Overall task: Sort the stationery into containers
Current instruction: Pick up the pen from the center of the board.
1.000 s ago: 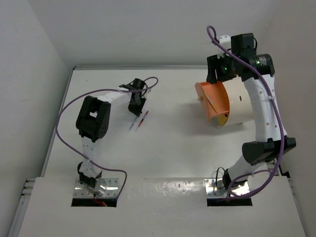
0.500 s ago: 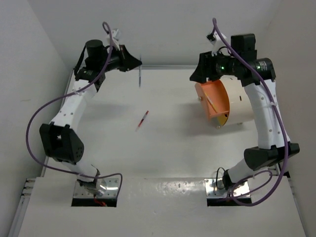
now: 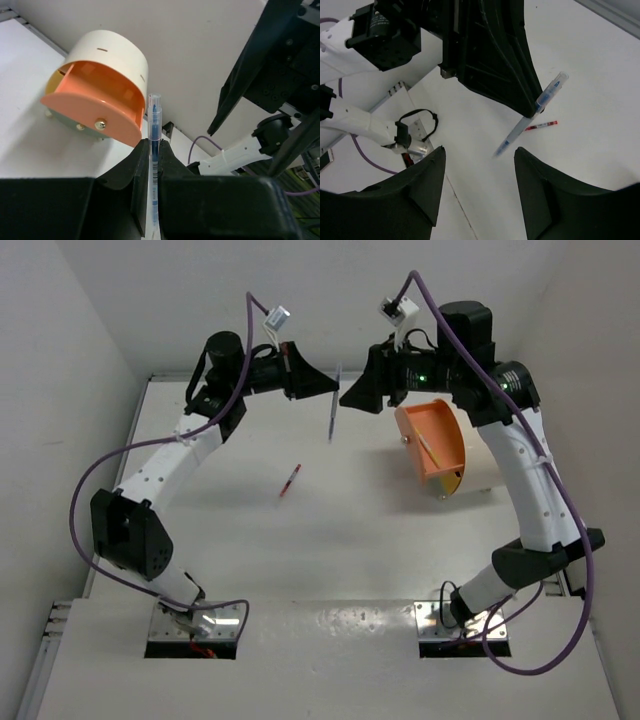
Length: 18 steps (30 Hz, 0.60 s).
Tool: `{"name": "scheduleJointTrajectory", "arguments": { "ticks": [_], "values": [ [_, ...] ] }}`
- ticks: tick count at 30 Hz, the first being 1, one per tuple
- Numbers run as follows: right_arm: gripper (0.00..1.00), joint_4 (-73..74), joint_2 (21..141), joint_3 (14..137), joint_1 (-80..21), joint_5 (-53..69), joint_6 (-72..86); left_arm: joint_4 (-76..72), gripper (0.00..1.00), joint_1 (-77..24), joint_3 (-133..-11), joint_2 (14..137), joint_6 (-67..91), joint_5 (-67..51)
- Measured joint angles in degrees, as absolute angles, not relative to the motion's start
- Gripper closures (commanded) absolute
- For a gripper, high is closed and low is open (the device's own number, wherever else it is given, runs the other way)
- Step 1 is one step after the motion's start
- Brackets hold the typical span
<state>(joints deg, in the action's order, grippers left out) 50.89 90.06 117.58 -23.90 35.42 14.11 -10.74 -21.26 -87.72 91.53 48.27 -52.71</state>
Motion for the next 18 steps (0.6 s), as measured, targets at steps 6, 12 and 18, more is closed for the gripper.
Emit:
{"name": "scheduleJointTrajectory", "arguments": {
  "ticks": [6, 12, 18],
  "values": [
    [0.47, 49.6, 91.2, 117.6, -24.1, 35.6, 16.5, -16.8, 1.00, -21.5, -87.5, 91.5, 54.2, -53.5],
    [0.48, 49.5, 93.5, 117.6, -24.1, 35.1, 18.1, -24.6, 1.00, -21.5, -87.1, 91.7, 61.2, -53.7],
    [0.61, 49.1, 93.9, 117.6, -24.1, 34.7, 19.2, -28.1, 1.00, -22.1, -87.1, 91.8, 64.8, -53.8]
  ]
}}
